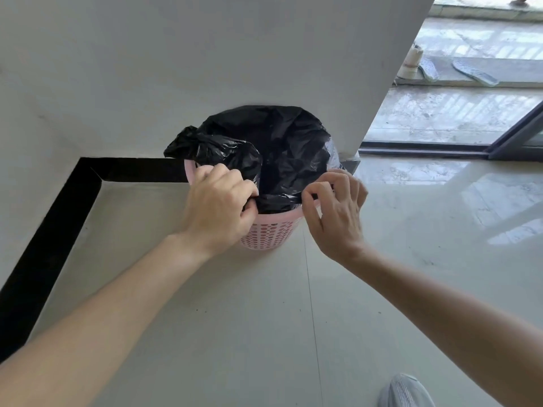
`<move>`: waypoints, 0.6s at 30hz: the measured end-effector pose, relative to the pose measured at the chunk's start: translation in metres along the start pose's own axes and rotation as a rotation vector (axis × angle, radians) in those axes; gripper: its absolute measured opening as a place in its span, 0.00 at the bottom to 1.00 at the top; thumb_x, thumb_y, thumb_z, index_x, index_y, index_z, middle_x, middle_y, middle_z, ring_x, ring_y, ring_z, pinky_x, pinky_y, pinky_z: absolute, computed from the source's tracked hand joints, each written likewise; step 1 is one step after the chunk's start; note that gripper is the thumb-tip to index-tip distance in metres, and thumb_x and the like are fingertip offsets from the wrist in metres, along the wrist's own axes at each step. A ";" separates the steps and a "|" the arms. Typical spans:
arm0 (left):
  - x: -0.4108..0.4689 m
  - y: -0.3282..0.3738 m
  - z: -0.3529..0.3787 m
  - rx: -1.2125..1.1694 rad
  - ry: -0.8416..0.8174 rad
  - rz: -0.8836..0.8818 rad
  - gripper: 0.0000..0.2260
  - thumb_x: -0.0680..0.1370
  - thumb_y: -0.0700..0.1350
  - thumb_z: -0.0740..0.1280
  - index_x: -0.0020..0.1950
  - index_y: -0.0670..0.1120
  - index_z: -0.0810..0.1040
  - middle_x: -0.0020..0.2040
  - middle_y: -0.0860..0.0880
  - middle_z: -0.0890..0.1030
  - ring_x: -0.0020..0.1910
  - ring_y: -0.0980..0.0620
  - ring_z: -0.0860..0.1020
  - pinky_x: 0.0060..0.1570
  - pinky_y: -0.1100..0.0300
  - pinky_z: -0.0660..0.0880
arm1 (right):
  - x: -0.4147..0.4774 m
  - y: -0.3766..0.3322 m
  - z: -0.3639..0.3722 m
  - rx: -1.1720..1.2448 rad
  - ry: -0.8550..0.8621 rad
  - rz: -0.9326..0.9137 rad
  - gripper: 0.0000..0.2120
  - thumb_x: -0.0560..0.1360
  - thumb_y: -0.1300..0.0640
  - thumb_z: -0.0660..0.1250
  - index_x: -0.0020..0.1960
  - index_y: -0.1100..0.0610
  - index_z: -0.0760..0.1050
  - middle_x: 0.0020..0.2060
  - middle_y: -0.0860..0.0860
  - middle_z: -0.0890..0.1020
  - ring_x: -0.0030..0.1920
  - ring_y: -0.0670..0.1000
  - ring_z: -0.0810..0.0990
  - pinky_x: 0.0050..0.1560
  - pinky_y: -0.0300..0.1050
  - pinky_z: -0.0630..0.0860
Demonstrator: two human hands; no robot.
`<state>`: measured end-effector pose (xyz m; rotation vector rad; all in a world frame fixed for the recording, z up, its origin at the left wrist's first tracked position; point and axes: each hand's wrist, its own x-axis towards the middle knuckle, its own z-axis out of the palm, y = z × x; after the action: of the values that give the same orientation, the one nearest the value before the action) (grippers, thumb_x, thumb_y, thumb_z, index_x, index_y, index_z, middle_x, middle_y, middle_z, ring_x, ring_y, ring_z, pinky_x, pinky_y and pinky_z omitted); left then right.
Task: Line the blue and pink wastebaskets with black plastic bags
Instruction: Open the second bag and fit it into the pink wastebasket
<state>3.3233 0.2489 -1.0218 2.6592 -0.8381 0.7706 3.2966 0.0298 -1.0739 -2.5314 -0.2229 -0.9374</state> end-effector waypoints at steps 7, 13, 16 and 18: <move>-0.022 0.002 0.004 0.038 0.155 0.279 0.09 0.69 0.37 0.72 0.36 0.42 0.71 0.36 0.43 0.76 0.33 0.43 0.72 0.32 0.49 0.66 | -0.028 0.024 -0.017 -0.076 -0.086 -0.364 0.05 0.81 0.54 0.61 0.52 0.56 0.71 0.41 0.54 0.77 0.43 0.56 0.71 0.46 0.49 0.65; -0.047 0.006 0.009 0.028 0.019 0.296 0.08 0.68 0.36 0.75 0.37 0.40 0.76 0.35 0.43 0.76 0.32 0.43 0.72 0.30 0.49 0.68 | -0.030 0.011 -0.010 -0.086 -0.338 -0.292 0.12 0.81 0.51 0.62 0.49 0.57 0.80 0.40 0.52 0.80 0.39 0.57 0.77 0.37 0.49 0.72; -0.055 0.006 0.009 0.051 0.039 0.285 0.08 0.71 0.40 0.73 0.36 0.42 0.75 0.34 0.45 0.74 0.32 0.44 0.70 0.30 0.49 0.66 | -0.019 0.003 -0.007 -0.060 -0.358 -0.130 0.08 0.78 0.49 0.65 0.48 0.52 0.78 0.37 0.47 0.79 0.37 0.53 0.79 0.30 0.42 0.65; -0.061 0.004 0.009 0.099 0.047 0.295 0.09 0.74 0.43 0.70 0.35 0.43 0.76 0.32 0.46 0.72 0.32 0.45 0.69 0.31 0.50 0.65 | -0.009 0.000 -0.005 -0.083 -0.350 -0.027 0.07 0.77 0.46 0.66 0.46 0.48 0.79 0.33 0.44 0.75 0.34 0.51 0.76 0.31 0.40 0.62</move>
<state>3.2826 0.2706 -1.0633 2.6221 -1.2272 0.9615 3.2874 0.0273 -1.0765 -2.7634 -0.3289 -0.5156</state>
